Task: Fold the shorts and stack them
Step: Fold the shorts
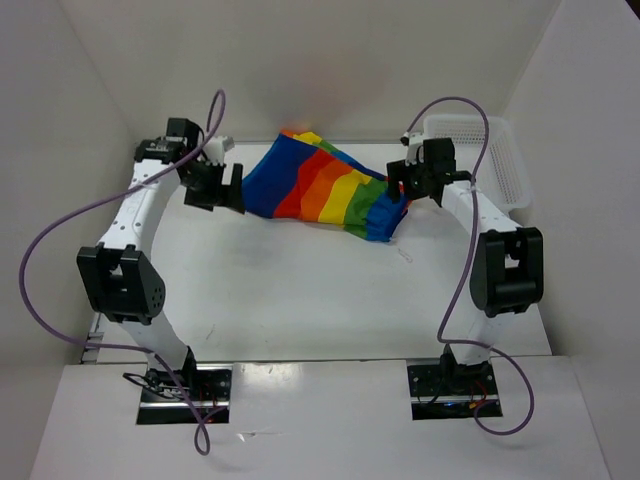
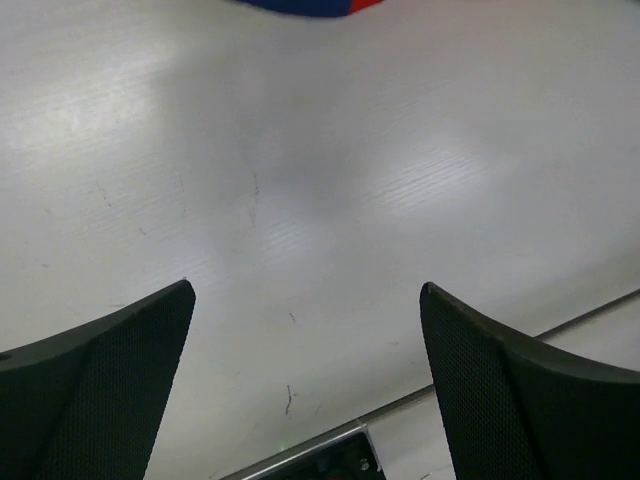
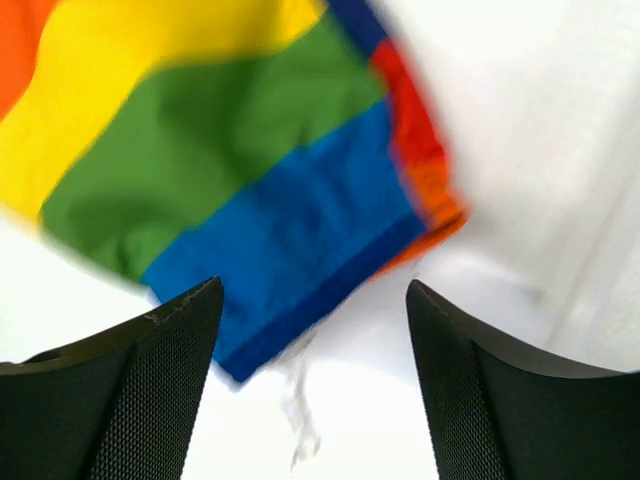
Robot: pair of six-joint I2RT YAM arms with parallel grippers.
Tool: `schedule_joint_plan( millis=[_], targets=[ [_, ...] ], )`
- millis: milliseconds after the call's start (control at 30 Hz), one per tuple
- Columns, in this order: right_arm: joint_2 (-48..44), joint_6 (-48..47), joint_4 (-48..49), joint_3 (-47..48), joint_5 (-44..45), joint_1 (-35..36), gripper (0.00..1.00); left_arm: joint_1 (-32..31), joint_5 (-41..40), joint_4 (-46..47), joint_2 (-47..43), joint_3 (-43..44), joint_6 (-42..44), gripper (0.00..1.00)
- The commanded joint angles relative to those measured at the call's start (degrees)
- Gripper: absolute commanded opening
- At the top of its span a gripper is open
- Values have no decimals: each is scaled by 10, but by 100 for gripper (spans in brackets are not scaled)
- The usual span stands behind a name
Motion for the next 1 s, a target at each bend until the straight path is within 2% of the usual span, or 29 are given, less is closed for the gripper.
schedule_joint_plan(
  millis=[0, 33, 100, 233, 467, 700, 800, 833, 900, 933, 967],
  targets=[
    [-63, -22, -54, -45, -63, -5, 78, 7, -34, 151, 0, -94, 2, 100],
    [-63, -29, -68, -56, -95, -5, 76, 7, -34, 200, 8, -107, 2, 100],
    [-70, -23, -68, -85, -146, 13, 74, 13, -19, 238, 41, -114, 2, 100],
    [-53, 14, -50, -112, -157, 28, 74, 19, -20, 306, 91, -88, 2, 100],
    [-13, 55, -1, -133, -128, 28, 77, 24, -33, 334, 191, -30, 2, 100],
    [45, 71, 34, -107, -165, 33, 77, 24, -56, 345, 257, 8, 2, 100],
    [59, 76, 34, -91, -158, 39, 69, 24, -56, 345, 283, 23, 2, 100],
    [66, 76, 34, -91, -158, 39, 57, 24, -56, 345, 290, 29, 2, 100],
    [72, 76, 34, -85, -152, 39, 42, 24, -56, 345, 309, 36, 2, 96],
    [72, 76, 34, -85, -152, 39, 27, 24, -47, 345, 314, 44, 2, 91],
    [72, 76, 29, -79, -152, 39, 20, 24, -35, 345, 321, 44, 2, 83]
  ],
)
